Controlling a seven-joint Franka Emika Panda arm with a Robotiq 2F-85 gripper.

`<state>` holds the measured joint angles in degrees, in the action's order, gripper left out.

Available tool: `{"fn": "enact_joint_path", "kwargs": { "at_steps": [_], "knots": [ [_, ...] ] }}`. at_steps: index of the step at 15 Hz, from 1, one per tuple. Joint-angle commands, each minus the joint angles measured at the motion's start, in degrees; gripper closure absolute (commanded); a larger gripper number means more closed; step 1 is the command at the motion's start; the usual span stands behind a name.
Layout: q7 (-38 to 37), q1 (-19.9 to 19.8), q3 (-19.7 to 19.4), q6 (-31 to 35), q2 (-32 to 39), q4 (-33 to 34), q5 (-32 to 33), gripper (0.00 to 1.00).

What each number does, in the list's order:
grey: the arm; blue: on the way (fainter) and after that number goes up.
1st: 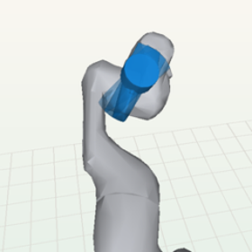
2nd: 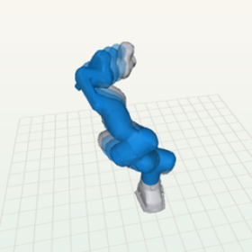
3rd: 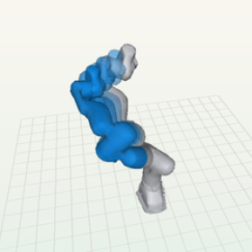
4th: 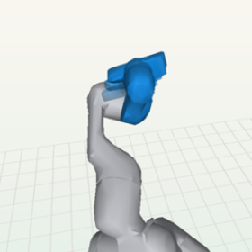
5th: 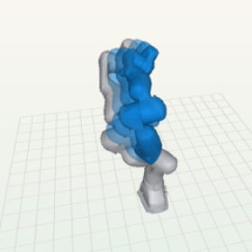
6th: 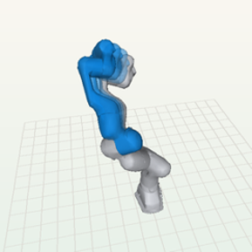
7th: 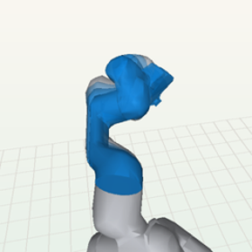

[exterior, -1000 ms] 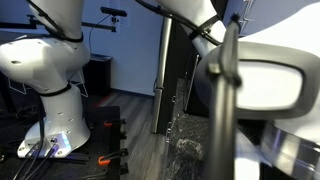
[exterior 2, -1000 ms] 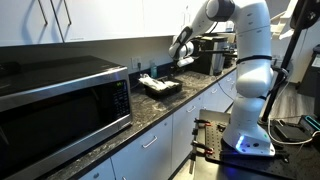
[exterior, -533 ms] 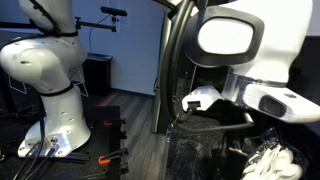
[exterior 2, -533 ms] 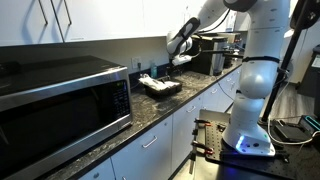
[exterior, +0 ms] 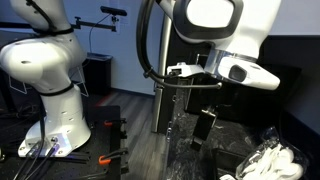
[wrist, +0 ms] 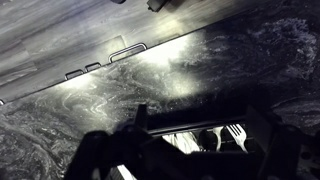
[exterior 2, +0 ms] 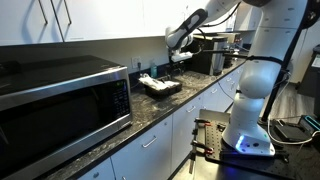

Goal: Move the black object with plastic fork and spoon on the counter

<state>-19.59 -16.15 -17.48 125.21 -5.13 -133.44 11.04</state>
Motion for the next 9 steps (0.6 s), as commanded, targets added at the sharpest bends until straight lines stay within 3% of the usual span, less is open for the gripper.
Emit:
{"fn": "enact_joint_path", "kwargs": {
  "at_steps": [1, 9],
  "knots": [
    [-2.7, -0.6, 1.2, -2.4, -3.7, -2.4, -0.8, 0.0],
    [-2.0, -0.8, 1.2, -1.3, -2.0, -1.4, -0.7, 0.0]
  ]
}}
